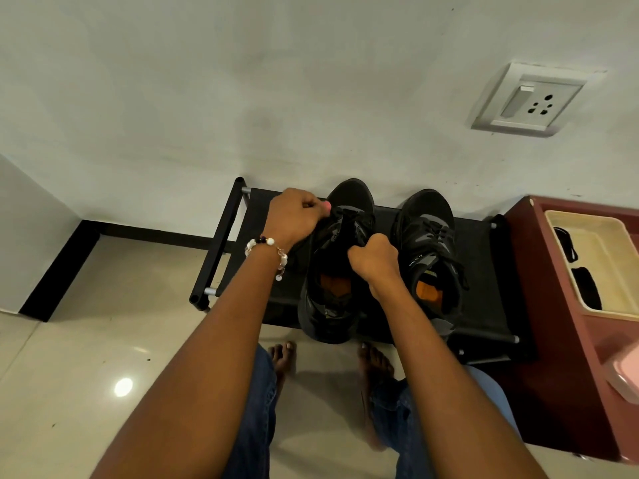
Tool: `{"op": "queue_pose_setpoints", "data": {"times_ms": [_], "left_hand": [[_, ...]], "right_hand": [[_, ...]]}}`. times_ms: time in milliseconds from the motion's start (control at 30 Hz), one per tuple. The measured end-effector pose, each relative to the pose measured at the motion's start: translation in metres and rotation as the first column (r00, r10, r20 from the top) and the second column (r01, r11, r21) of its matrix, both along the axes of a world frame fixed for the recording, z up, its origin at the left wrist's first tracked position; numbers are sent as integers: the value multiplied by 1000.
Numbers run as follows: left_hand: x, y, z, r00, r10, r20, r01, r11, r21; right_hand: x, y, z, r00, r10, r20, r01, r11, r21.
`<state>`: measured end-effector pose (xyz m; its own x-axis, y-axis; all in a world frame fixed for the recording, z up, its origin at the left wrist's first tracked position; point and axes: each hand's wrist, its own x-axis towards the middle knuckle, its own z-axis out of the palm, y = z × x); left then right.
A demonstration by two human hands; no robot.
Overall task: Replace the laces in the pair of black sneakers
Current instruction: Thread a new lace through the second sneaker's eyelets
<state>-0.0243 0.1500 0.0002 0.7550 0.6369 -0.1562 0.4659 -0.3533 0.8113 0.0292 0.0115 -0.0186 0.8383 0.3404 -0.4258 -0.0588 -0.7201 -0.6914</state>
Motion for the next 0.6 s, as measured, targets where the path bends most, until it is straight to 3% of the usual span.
{"op": "queue_pose_setpoints", "data": {"times_ms": [100,200,300,367,433,600], "left_hand": [[1,1,8,955,224,192,-118,888,-445],[1,7,16,845,402,353,-15,677,-736],[-1,9,26,729,573,376,197,351,-916],[-2,10,31,657,673,340,278,203,-939],[-4,13,35,618,722,313,300,151,-942],[-9,17,40,541,789,290,297,144,-944]], "right_hand": [[0,1,-1,1000,0,0,1,1000,10],[-2,1,-1,1000,-19,8,19,1000,18],[-4,2,-2,998,-61,14,60,997,46],[-6,4,-5,995,-96,27,95,994,60],[-7,5,-8,992,-118,50,115,992,60],[-6,6,-12,990,-92,105,93,996,-1]]}}
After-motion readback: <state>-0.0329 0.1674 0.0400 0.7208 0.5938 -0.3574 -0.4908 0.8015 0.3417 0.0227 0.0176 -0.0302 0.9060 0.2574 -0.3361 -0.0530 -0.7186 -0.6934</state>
